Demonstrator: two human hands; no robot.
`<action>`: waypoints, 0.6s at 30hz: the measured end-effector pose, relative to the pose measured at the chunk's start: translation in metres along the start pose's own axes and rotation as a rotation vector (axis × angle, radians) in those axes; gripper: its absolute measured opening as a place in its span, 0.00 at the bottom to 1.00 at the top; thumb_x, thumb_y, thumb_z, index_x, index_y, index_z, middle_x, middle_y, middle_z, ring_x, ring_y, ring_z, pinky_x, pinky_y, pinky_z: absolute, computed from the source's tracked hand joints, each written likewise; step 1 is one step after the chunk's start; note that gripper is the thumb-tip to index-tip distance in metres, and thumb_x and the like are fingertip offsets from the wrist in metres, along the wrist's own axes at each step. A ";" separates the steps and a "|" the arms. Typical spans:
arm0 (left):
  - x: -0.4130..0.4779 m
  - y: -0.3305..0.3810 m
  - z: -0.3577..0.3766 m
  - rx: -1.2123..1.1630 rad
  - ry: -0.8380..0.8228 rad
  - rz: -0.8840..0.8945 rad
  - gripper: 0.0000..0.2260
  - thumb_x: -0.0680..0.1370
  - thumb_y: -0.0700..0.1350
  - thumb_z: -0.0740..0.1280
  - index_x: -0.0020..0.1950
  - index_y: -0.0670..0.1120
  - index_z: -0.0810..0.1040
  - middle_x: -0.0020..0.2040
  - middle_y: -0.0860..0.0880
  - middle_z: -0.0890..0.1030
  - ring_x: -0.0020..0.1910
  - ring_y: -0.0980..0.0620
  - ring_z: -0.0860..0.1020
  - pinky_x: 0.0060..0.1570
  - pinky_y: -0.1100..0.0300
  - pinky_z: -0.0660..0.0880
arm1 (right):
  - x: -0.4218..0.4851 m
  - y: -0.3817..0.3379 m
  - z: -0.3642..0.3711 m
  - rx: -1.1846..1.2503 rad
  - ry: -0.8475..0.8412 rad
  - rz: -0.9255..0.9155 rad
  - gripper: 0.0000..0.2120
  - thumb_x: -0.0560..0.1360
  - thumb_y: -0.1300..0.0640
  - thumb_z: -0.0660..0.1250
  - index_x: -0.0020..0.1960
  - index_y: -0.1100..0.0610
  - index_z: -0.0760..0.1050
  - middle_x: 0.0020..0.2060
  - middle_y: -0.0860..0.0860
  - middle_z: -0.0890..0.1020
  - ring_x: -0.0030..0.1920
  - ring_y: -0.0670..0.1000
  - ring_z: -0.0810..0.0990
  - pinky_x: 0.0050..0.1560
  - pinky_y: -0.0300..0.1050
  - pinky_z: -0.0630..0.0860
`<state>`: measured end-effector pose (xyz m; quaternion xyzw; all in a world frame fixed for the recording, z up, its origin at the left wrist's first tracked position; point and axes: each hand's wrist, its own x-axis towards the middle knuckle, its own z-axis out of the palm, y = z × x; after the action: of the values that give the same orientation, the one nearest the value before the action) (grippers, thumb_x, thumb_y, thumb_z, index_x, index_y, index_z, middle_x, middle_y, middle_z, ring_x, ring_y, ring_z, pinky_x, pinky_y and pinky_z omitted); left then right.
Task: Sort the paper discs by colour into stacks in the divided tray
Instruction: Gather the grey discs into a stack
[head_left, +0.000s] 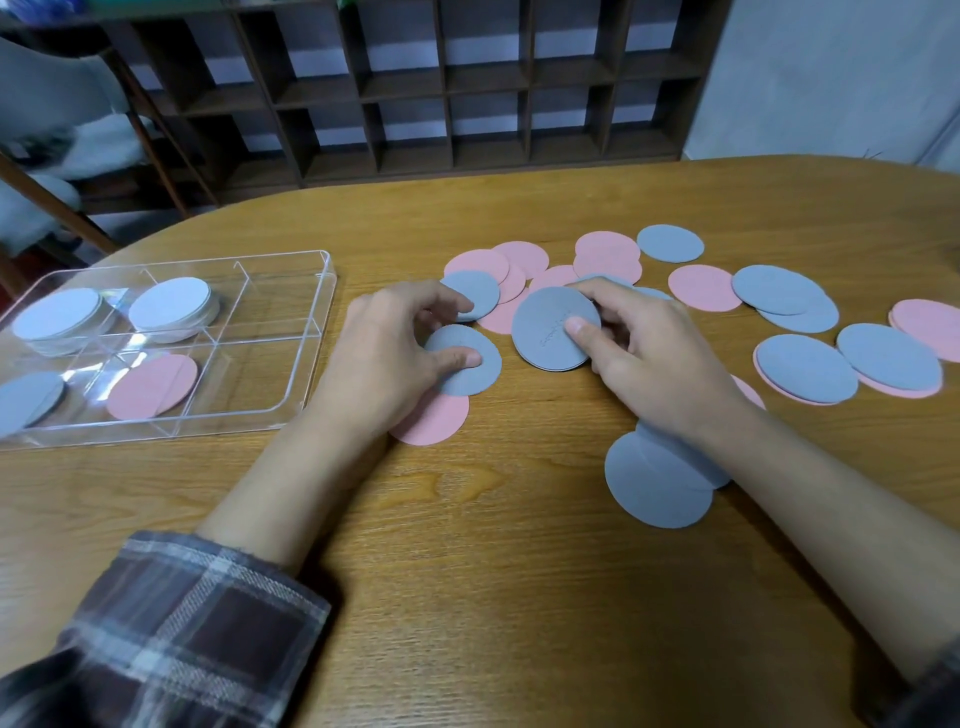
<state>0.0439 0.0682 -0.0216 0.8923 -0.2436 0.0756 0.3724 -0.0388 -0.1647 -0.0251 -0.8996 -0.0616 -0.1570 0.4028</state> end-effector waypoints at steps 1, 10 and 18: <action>0.000 0.000 0.000 -0.030 -0.012 -0.015 0.19 0.67 0.45 0.84 0.57 0.51 0.86 0.48 0.56 0.84 0.42 0.63 0.77 0.43 0.76 0.68 | 0.000 0.000 0.000 -0.004 0.003 -0.001 0.09 0.84 0.57 0.63 0.57 0.43 0.76 0.37 0.53 0.80 0.38 0.53 0.78 0.42 0.50 0.72; 0.004 0.000 0.002 -0.395 -0.177 -0.043 0.11 0.77 0.39 0.76 0.58 0.48 0.86 0.41 0.53 0.79 0.37 0.56 0.72 0.45 0.64 0.73 | 0.001 -0.001 0.000 -0.021 0.018 0.025 0.12 0.84 0.57 0.63 0.63 0.47 0.79 0.39 0.49 0.81 0.40 0.54 0.79 0.45 0.54 0.76; -0.004 0.011 0.018 -0.408 -0.113 -0.023 0.04 0.79 0.44 0.75 0.53 0.52 0.85 0.36 0.55 0.75 0.37 0.56 0.72 0.44 0.60 0.72 | -0.001 -0.008 -0.001 0.089 -0.053 0.079 0.14 0.86 0.56 0.58 0.63 0.46 0.81 0.31 0.48 0.79 0.33 0.42 0.76 0.38 0.32 0.69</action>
<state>0.0346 0.0509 -0.0287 0.8039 -0.2641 -0.0295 0.5321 -0.0418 -0.1603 -0.0196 -0.8865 -0.0436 -0.1140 0.4463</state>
